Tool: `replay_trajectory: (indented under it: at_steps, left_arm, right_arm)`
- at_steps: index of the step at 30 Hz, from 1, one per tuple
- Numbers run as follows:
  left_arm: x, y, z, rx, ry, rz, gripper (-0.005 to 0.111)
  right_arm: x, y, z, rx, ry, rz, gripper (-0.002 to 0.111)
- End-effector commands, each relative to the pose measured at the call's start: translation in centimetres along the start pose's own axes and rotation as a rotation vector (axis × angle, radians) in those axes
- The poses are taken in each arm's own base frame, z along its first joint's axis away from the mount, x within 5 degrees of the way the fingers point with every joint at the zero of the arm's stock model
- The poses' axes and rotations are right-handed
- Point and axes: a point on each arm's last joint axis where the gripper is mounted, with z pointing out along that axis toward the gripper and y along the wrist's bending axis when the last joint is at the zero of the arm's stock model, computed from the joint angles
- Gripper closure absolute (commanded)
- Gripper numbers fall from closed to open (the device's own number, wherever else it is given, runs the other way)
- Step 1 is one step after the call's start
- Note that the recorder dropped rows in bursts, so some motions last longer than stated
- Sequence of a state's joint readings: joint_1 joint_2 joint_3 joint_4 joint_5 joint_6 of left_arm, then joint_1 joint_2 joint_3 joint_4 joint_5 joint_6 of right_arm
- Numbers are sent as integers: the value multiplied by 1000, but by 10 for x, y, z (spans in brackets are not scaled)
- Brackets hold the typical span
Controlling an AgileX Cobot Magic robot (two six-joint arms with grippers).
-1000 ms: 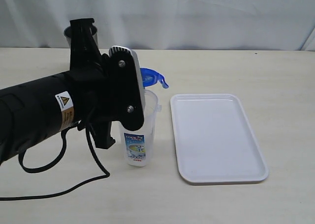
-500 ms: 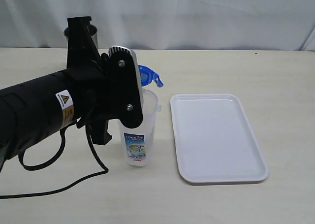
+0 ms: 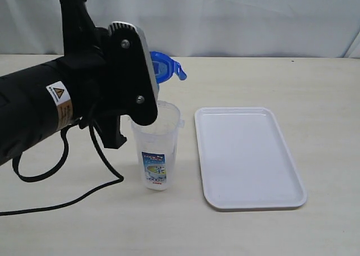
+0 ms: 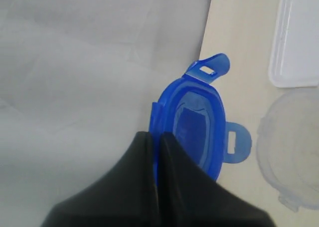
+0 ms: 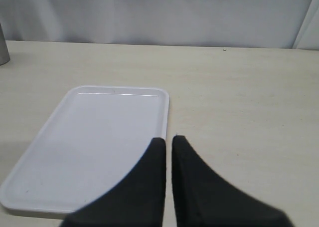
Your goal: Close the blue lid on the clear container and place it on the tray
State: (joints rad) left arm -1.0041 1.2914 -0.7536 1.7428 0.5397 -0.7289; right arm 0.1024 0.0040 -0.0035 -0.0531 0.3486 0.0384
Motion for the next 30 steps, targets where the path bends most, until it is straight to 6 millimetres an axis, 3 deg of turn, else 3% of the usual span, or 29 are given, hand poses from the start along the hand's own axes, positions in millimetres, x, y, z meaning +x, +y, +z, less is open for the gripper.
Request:
replay_trajectory:
  at_steps: [1, 9, 20, 30]
  left_arm:
    - [-5, 0, -2, 18, -38, -3, 107]
    - [-3, 2, -2, -4, -14, -5, 107]
    - [18, 12, 7, -33, 67, -61, 107]
    - [14, 6, 8, 34, 7, -106, 107]
  right_arm:
    - [1, -1, 0, 9, -3, -2, 104]
    - [1, -1, 0, 9, -3, -2, 104]
    - [1, -1, 0, 9, -3, -2, 104]
    - [1, -1, 0, 9, -3, -2, 104]
